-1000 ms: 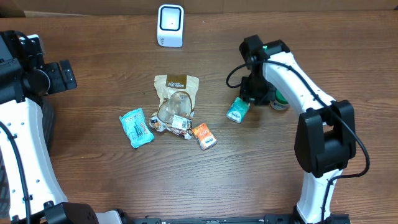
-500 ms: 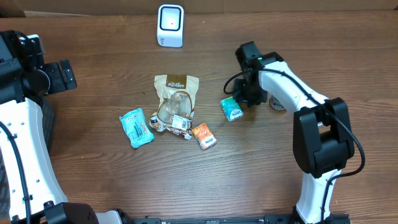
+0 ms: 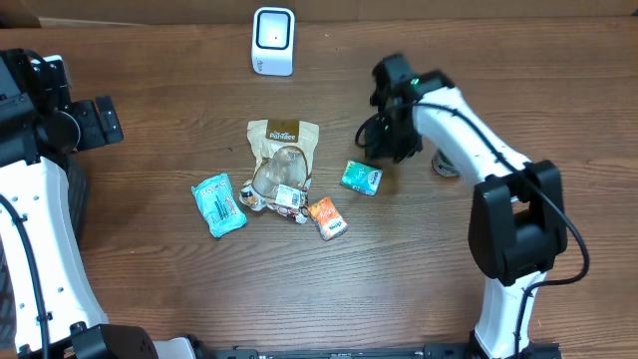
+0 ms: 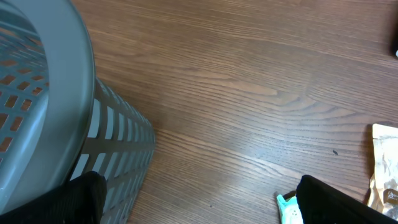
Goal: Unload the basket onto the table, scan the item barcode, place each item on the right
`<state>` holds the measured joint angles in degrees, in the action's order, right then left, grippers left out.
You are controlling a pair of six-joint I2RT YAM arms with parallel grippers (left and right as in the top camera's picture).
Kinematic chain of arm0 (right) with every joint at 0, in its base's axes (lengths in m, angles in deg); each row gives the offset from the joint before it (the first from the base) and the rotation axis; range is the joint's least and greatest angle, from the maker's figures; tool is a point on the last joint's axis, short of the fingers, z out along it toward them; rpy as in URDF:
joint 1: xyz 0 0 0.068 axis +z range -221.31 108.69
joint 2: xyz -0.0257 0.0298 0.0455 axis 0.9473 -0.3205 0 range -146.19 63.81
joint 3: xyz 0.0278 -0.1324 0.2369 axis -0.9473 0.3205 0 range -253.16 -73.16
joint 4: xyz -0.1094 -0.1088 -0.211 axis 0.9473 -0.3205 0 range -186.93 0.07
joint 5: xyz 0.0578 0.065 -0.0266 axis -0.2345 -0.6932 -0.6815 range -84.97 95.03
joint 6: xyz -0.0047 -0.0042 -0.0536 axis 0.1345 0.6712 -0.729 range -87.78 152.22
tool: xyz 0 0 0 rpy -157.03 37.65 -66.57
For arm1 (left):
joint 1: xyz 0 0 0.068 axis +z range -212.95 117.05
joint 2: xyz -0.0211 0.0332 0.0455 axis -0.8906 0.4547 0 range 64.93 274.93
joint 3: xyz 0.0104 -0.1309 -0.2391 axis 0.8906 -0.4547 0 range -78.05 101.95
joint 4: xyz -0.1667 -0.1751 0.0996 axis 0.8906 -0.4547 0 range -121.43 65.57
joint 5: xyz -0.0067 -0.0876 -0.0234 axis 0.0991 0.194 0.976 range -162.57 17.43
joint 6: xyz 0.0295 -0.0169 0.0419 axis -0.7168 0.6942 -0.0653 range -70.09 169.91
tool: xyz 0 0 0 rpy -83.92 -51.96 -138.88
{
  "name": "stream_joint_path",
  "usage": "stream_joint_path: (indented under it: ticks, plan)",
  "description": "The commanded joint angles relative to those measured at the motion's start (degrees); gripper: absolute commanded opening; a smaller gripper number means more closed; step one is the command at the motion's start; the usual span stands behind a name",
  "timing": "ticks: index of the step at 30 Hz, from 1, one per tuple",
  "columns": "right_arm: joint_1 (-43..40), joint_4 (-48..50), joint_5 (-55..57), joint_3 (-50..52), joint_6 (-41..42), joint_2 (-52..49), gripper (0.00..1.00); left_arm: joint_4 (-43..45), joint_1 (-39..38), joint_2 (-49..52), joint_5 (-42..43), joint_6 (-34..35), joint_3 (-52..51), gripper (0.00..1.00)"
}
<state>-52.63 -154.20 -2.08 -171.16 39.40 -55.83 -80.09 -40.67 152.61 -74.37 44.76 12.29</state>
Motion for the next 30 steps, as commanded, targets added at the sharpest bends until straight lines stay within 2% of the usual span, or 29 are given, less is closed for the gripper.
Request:
stream_joint_path:
  ticks: [1,5,8,21,30]
  plan:
    - [-1.8,-1.4,-1.5,-2.3,-11.0,0.3,0.44,0.2,0.6,0.1,-0.1,-1.5,-0.3,1.0]
    - [-2.8,-1.0,-10.1,0.9,-24.8,-0.1,0.5,0.2,0.6,0.1,-0.1,-1.5,-0.3,1.0]
    - [-2.8,0.2,-12.1,3.8,-29.8,-0.1,0.51,0.2,0.6,0.1,-0.1,-1.5,-0.3,1.0]
    - [-2.8,6.8,-15.3,10.6,-30.1,-0.3,0.5,0.2,0.6,0.1,-0.1,-1.5,-0.3,1.0]
    - [-4.0,8.6,-16.3,13.3,-28.0,-0.3,0.31,0.2,0.6,0.1,-0.1,-1.5,-0.3,1.0]
